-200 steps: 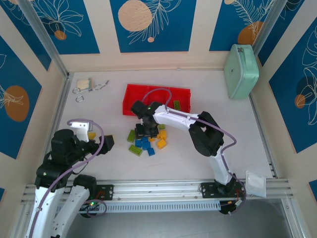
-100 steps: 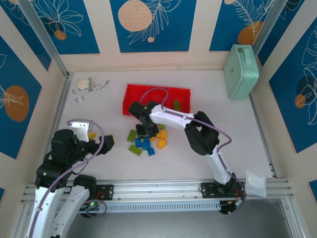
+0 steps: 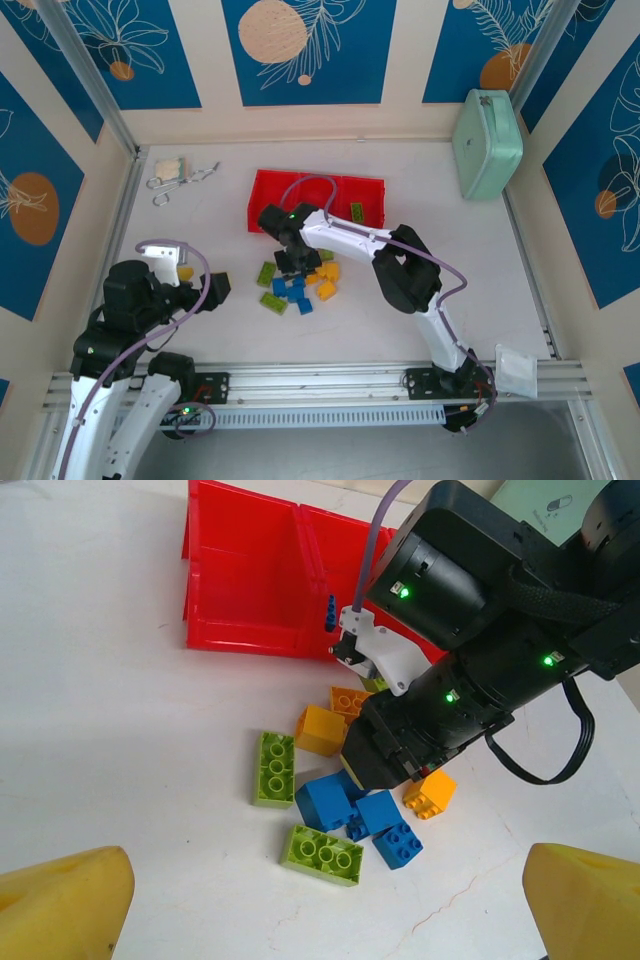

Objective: Sort the legos into containers by color
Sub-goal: Pick up the lego from the center of the table, then place the lego in the container.

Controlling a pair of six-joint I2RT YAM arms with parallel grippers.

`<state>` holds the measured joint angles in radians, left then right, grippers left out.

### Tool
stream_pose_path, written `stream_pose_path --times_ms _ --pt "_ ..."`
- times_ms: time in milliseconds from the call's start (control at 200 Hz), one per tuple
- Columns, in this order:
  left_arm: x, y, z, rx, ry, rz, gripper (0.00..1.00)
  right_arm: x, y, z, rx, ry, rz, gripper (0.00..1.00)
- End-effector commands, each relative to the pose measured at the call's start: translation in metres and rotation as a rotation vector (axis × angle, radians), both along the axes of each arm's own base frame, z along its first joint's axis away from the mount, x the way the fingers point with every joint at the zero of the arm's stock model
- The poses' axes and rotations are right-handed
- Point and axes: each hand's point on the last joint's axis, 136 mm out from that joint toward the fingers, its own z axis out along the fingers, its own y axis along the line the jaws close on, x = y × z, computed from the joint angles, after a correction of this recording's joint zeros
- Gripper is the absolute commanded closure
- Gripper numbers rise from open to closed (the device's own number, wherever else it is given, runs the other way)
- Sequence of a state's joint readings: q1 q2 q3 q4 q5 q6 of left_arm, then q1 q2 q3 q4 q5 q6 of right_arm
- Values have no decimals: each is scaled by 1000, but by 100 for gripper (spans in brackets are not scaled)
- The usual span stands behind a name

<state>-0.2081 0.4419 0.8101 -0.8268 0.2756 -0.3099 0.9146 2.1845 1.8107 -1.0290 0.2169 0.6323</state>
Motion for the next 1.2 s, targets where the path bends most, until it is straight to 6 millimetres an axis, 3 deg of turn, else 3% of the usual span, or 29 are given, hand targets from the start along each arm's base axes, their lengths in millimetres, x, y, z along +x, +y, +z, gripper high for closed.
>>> stream_pose_path --times_ms 0,295,565,880,1196 --pt "3 1 -2 -1 2 9 1 2 1 16 -6 -23 32 72" --pt "3 0 -3 1 8 7 1 25 -1 76 63 -176 54 72" --pt "4 -1 -3 1 12 4 1 82 -22 113 107 -302 -25 71" --pt "4 0 -5 3 18 8 1 162 -42 116 112 -379 -99 71" --pt "5 -1 -6 2 28 3 1 213 -37 85 141 -409 -102 71"
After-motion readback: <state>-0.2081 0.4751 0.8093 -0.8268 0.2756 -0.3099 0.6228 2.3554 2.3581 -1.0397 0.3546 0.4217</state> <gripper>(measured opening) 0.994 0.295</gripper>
